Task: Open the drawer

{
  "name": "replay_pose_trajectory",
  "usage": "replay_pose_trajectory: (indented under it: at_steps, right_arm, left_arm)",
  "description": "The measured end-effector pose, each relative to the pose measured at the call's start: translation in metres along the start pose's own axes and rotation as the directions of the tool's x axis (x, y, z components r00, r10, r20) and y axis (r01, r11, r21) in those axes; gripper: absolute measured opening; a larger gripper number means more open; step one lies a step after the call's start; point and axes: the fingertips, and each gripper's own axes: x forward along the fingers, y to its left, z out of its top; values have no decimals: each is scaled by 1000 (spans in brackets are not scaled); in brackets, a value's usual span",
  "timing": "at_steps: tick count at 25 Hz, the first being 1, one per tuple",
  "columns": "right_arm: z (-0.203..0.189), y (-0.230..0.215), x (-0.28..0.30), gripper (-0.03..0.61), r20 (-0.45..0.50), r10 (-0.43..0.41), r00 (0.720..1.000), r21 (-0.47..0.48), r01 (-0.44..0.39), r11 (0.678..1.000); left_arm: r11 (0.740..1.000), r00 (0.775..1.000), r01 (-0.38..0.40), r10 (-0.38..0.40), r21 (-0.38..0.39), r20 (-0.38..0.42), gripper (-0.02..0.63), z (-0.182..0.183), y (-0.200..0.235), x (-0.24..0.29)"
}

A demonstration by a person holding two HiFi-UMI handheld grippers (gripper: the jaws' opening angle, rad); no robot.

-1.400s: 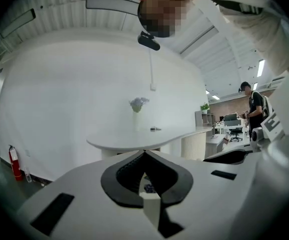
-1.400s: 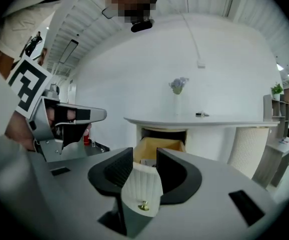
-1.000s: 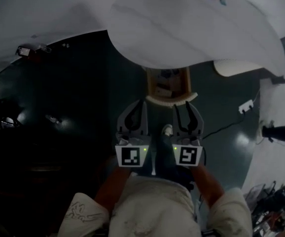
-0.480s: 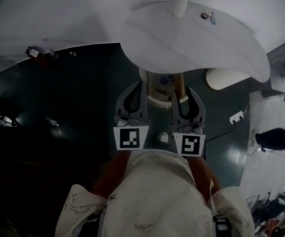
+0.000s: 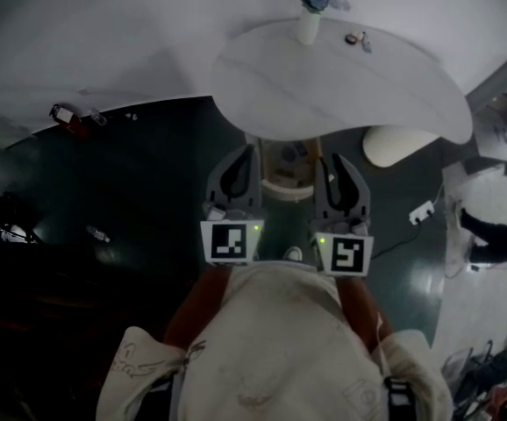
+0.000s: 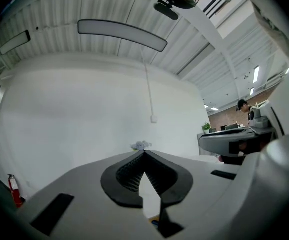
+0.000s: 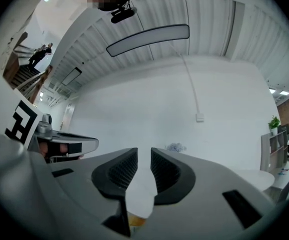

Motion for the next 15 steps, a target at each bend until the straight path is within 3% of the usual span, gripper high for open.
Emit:
replay_pose_trajectory:
  at_steps: [2,15]
  right_arm:
    - [3,1,-2,9,11,-4,1000,-14,4,1000]
    - [4,1,-7,3,-2,-44,999,-49,44,998]
  left_arm:
    - [1000,1000,11,-11,0,6,2,2,-3,-1]
    - [1000,1000,13,-13,-10,7,2,1,-1,-12]
